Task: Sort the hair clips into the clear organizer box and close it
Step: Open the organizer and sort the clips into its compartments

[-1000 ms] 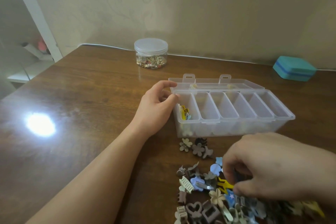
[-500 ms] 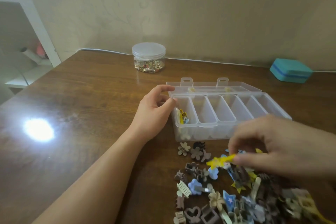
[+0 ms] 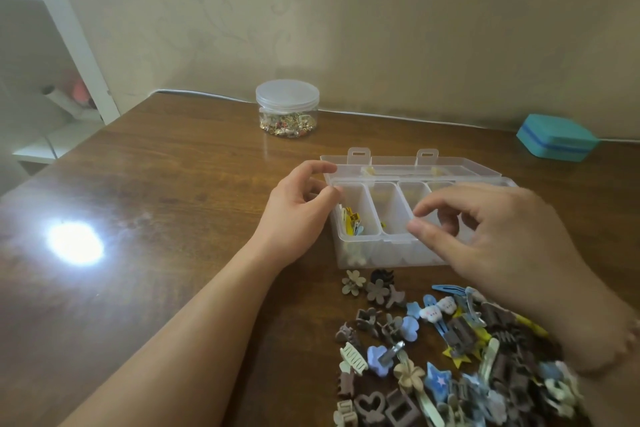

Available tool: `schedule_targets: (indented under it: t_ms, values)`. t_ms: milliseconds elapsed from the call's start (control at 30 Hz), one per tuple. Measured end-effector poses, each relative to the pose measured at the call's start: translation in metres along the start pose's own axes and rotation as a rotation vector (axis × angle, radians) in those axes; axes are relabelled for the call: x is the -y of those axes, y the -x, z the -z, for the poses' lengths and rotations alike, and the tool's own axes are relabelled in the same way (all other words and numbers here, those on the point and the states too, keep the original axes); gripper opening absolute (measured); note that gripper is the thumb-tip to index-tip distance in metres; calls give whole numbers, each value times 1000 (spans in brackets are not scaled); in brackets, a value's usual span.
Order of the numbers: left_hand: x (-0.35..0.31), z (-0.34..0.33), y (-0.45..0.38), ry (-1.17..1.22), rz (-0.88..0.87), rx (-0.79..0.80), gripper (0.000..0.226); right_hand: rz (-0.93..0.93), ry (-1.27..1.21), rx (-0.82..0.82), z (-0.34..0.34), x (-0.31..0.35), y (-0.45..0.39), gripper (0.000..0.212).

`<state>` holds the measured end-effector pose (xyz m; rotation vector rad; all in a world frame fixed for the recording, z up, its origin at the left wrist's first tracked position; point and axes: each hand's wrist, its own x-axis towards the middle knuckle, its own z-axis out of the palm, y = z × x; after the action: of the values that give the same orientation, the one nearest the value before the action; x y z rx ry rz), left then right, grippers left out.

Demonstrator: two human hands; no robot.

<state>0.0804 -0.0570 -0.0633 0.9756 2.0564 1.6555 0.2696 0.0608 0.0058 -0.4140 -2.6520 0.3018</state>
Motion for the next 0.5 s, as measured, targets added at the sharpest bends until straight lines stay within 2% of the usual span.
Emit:
schedule_targets:
  t_ms: [33, 100, 167, 267, 500]
  values:
    - [0, 0, 0, -1, 0, 0, 32, 34, 0, 51, 5, 2, 1, 10]
    - [0, 0, 0, 4, -1, 0, 32, 53, 35, 289, 11, 9, 4, 11]
    - [0, 0, 0, 4, -2, 3, 33, 75, 125, 498, 11, 15, 11, 22]
    - [0, 0, 0, 6, 0, 5, 34, 111, 221, 672, 7, 24, 15, 37]
    - [1, 0, 0, 4, 2, -2, 33, 207, 263, 600, -3, 22, 14, 28]
